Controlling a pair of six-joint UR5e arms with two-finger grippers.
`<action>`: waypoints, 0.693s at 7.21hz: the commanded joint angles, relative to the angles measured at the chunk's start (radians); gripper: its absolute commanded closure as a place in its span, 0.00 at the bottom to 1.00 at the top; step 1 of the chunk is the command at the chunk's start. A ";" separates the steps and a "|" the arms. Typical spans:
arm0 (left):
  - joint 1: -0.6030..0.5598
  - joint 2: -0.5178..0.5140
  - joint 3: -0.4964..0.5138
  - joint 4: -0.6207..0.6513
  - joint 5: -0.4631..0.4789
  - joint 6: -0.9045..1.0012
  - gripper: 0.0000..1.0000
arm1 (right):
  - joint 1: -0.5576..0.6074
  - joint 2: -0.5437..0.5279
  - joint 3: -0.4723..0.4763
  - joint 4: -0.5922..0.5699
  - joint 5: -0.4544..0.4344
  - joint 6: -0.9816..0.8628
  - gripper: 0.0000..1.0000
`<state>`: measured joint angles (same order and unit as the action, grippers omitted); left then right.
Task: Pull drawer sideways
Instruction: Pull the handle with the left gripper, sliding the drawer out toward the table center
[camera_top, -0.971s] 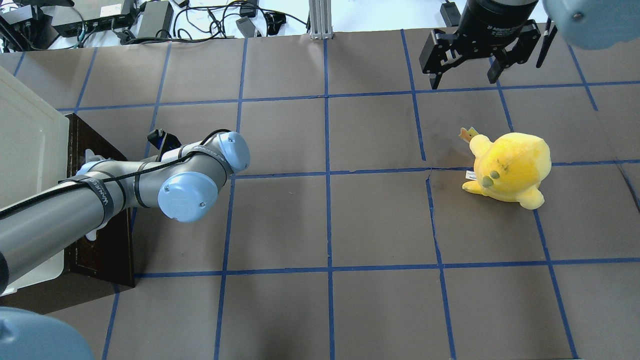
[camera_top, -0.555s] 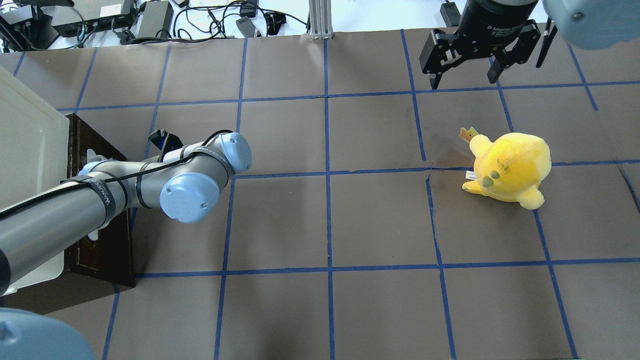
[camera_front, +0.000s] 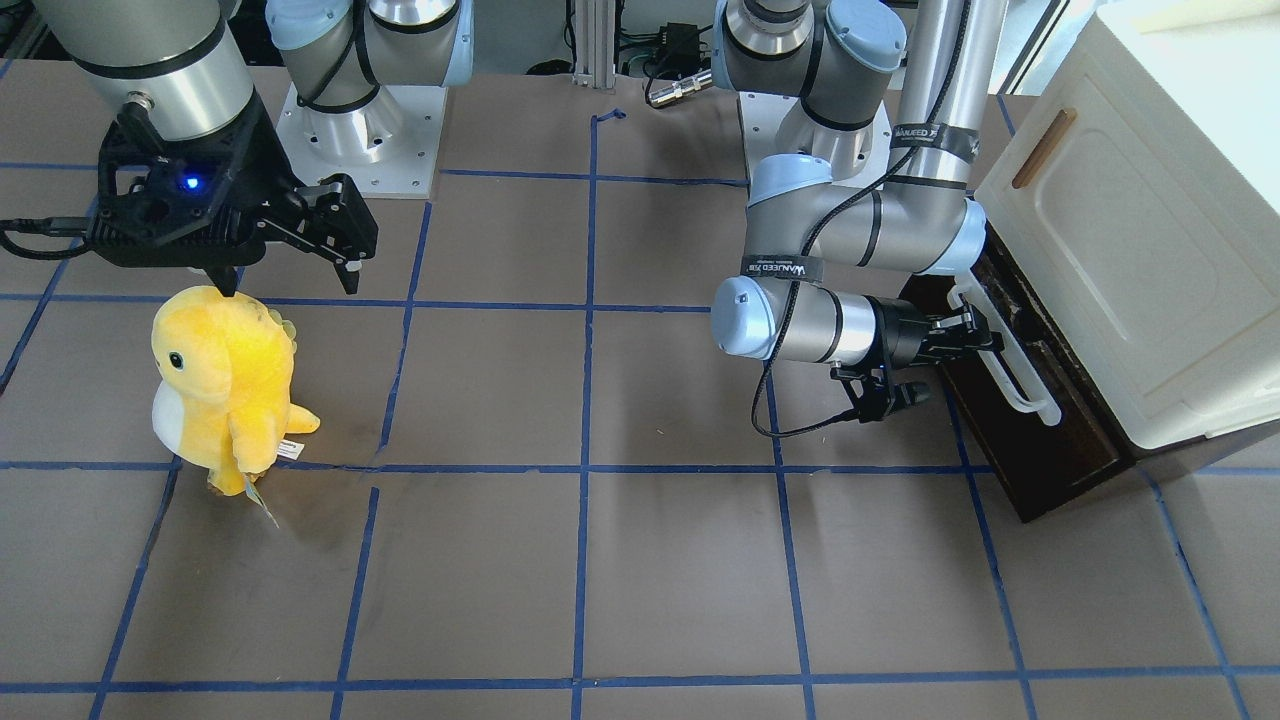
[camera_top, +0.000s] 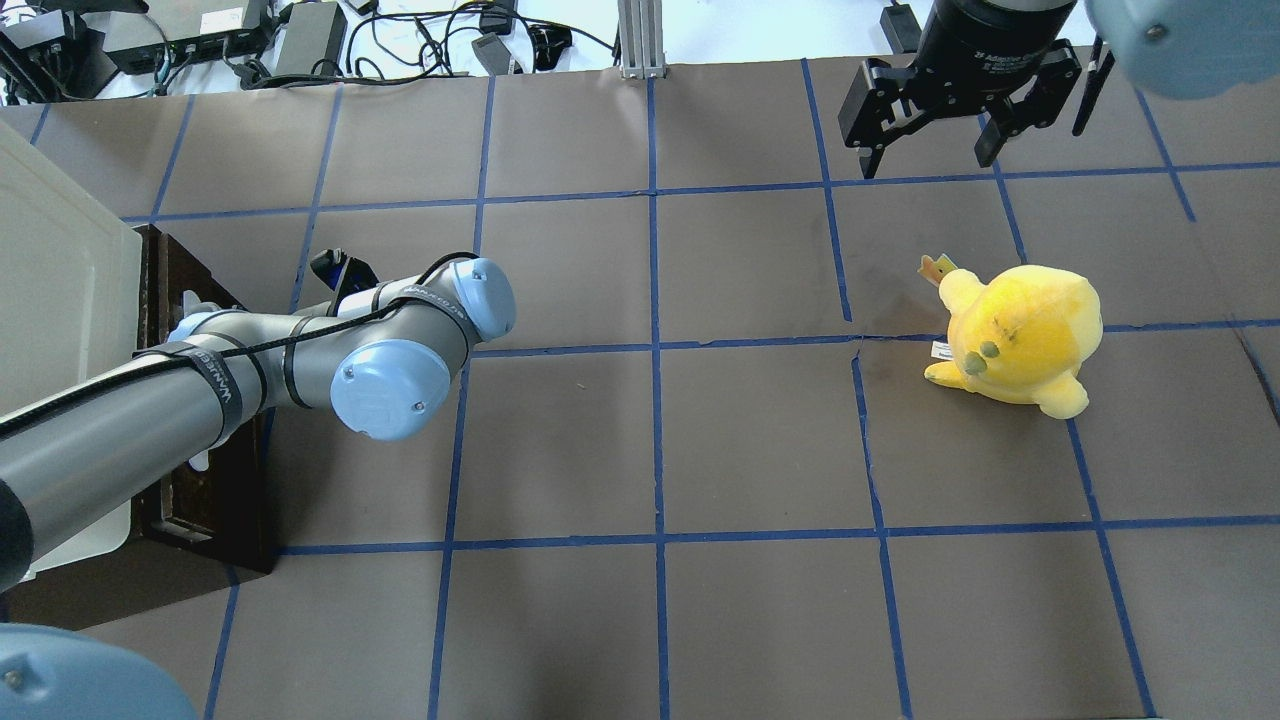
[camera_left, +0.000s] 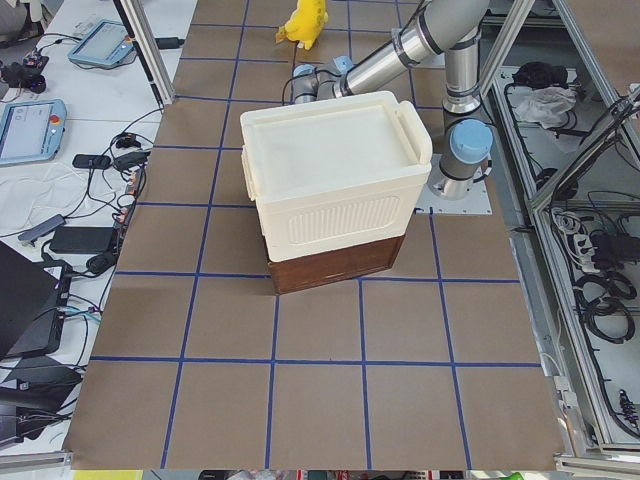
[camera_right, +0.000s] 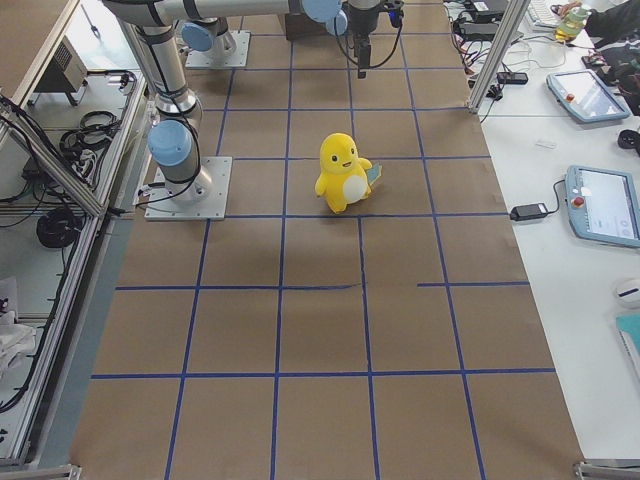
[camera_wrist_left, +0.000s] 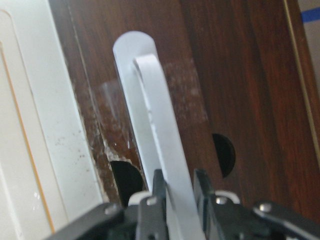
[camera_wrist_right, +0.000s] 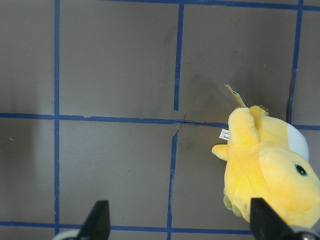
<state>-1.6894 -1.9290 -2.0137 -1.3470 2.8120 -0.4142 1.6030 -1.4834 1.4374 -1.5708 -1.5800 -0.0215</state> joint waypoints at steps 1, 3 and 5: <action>-0.010 -0.001 0.000 -0.001 -0.002 -0.002 0.72 | 0.000 0.000 0.000 0.000 0.000 0.000 0.00; -0.015 -0.001 0.000 -0.006 -0.019 -0.002 0.72 | 0.000 0.000 0.000 0.000 0.000 0.000 0.00; -0.051 -0.004 0.001 -0.001 -0.029 -0.002 0.72 | 0.000 0.000 0.000 0.000 0.000 0.000 0.00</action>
<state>-1.7182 -1.9313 -2.0138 -1.3508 2.7876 -0.4157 1.6030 -1.4834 1.4373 -1.5708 -1.5800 -0.0215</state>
